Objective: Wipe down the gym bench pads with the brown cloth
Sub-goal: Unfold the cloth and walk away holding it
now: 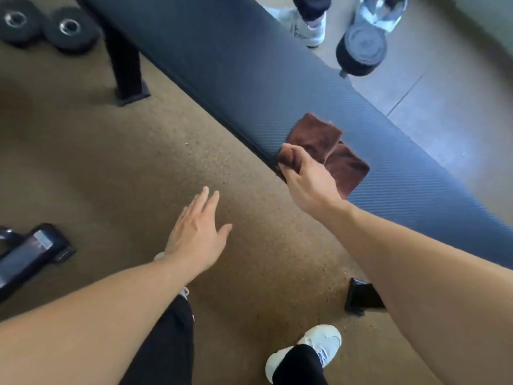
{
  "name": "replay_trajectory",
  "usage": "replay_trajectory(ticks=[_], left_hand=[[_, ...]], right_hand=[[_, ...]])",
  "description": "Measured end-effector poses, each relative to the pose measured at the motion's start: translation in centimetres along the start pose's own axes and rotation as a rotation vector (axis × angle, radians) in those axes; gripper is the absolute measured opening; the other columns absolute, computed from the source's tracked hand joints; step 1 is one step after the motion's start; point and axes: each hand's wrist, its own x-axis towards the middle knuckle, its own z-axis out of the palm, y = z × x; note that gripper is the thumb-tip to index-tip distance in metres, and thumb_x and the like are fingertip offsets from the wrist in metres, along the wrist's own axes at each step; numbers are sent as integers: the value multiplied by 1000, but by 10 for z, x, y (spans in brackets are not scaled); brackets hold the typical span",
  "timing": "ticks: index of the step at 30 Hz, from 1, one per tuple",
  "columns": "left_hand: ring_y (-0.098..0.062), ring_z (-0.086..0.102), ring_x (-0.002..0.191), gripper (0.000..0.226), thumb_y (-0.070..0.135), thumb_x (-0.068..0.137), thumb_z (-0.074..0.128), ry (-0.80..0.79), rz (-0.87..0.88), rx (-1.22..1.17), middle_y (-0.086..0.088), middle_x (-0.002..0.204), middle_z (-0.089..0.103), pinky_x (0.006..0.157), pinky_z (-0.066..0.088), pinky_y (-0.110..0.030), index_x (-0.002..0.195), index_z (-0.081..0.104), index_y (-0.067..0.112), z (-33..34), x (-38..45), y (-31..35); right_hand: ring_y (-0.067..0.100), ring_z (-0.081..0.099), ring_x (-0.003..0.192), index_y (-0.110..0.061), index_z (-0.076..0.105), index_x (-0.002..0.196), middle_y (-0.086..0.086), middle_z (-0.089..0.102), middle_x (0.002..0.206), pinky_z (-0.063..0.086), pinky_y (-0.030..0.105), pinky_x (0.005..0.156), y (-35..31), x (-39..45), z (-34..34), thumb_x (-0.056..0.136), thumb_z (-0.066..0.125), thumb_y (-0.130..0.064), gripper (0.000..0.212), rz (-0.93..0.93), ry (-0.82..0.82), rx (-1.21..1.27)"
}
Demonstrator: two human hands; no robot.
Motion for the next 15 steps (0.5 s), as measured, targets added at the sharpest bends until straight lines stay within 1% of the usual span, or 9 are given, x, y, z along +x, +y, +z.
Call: replay_trajectory(ticks=[2,4,6,8,9,11,12,13,15], left_hand=[[-19,19,154,73,50,102,48,3,-168,-191,8,170,10,119,26,-40,162,10,33,-35,-16,-35],[-21,32,149,68,48,102,50,34,-281,-351,9,166,24,113,34,-40,160,17,36,-72,-39,-69],[-21,44,141,63,39,99,56,88,-357,-469,7,160,38,108,39,-37,156,29,35,-111,-65,-99],[-23,54,131,61,30,93,62,108,-444,-586,4,147,54,104,44,-35,149,40,35,-152,-93,-126],[-24,57,127,60,26,90,63,115,-484,-646,3,141,59,102,45,-34,146,44,35,-173,-106,-140],[-25,59,124,61,16,87,63,142,-547,-752,1,134,63,101,45,-31,143,48,33,-216,-130,-166],[-24,60,123,62,12,85,63,169,-562,-807,0,133,63,102,46,-31,142,50,32,-235,-140,-180],[-23,61,121,62,9,84,62,202,-564,-881,0,132,65,103,48,-34,141,53,31,-255,-151,-192],[-23,65,112,54,6,83,60,244,-550,-1062,-2,121,70,94,55,-36,131,61,30,-293,-169,-211]], right_hand=[[14,66,82,-34,62,125,-10,74,105,48,30,68,-61,-8,27,106,51,-41,23,48,-156,148],[15,68,64,-29,68,110,-6,78,92,45,28,52,-129,-28,53,109,51,-36,19,127,-374,314],[10,71,61,-28,69,104,-9,78,85,53,31,57,-198,-59,77,108,54,-26,16,146,-496,405],[6,74,81,-38,66,112,-8,75,102,62,31,76,-254,-90,102,102,62,-29,15,88,-496,405],[4,74,83,-41,64,118,-7,73,109,61,27,76,-283,-106,111,100,64,-31,21,74,-514,415],[-5,70,64,-35,60,131,-7,70,109,57,19,56,-338,-131,119,105,60,-25,28,65,-589,424],[-7,67,58,-33,59,134,-7,69,107,56,21,51,-364,-141,122,107,58,-23,29,62,-606,417],[-5,67,57,-33,59,134,-7,69,104,59,26,51,-388,-150,123,107,57,-23,29,64,-612,414],[4,72,65,-38,63,126,-3,72,99,64,38,58,-433,-160,124,106,59,-27,23,63,-622,433]])
